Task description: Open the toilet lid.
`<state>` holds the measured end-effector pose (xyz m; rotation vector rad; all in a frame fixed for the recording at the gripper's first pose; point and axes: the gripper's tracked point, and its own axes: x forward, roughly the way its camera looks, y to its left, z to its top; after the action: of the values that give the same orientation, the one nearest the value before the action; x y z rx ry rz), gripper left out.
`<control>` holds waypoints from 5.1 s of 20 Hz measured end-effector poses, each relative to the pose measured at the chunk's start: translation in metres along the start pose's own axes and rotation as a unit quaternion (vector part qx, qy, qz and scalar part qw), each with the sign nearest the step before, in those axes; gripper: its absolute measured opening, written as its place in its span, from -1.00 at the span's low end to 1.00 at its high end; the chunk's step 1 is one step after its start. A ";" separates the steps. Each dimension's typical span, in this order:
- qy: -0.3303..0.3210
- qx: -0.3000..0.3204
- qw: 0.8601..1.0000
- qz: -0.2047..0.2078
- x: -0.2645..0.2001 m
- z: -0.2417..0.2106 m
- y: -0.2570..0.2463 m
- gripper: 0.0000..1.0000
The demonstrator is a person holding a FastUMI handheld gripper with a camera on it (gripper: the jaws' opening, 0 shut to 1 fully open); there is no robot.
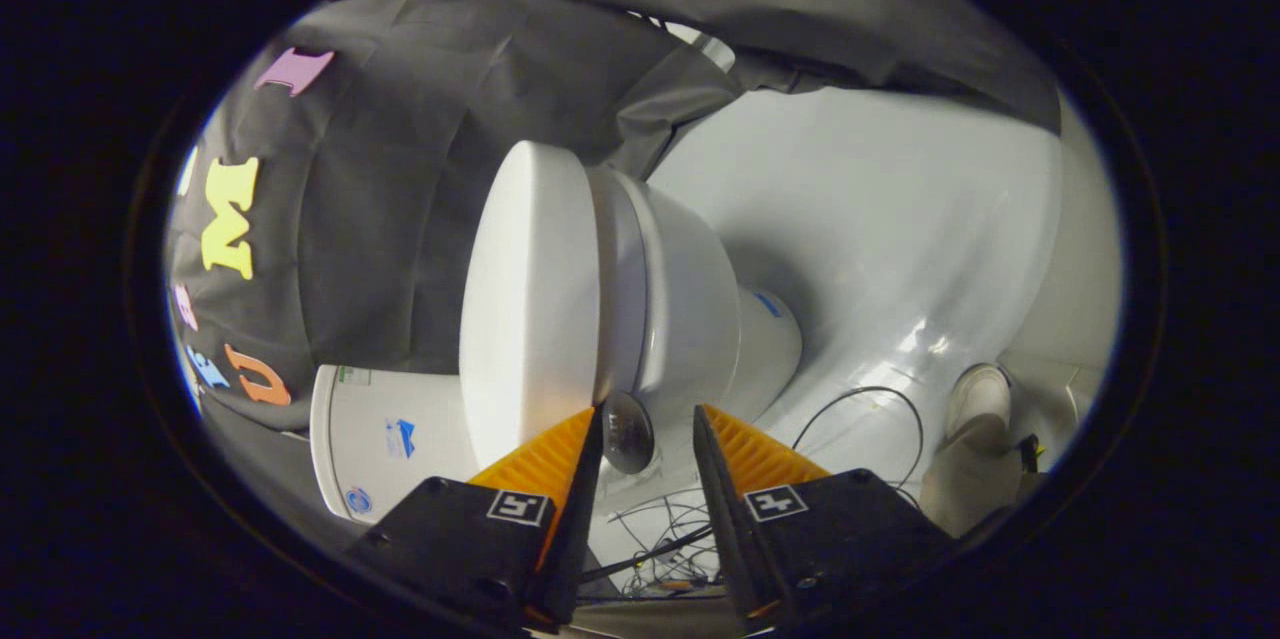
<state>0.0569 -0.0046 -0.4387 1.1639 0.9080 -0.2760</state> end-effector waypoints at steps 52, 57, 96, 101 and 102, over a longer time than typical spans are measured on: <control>-0.085 -0.208 0.974 0.003 -0.089 -0.050 0.221 -0.67; -0.094 -0.244 0.965 0.000 -0.092 -0.065 0.242 -0.67; -0.112 -0.433 0.894 -0.018 -0.085 -0.166 0.340 -0.66; -0.105 -0.450 0.887 -0.011 -0.085 -0.166 0.339 -0.62; -0.102 -0.450 0.887 -0.010 -0.085 -0.167 0.339 -0.60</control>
<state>0.1351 0.2586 -0.1660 0.2521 0.7235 0.0273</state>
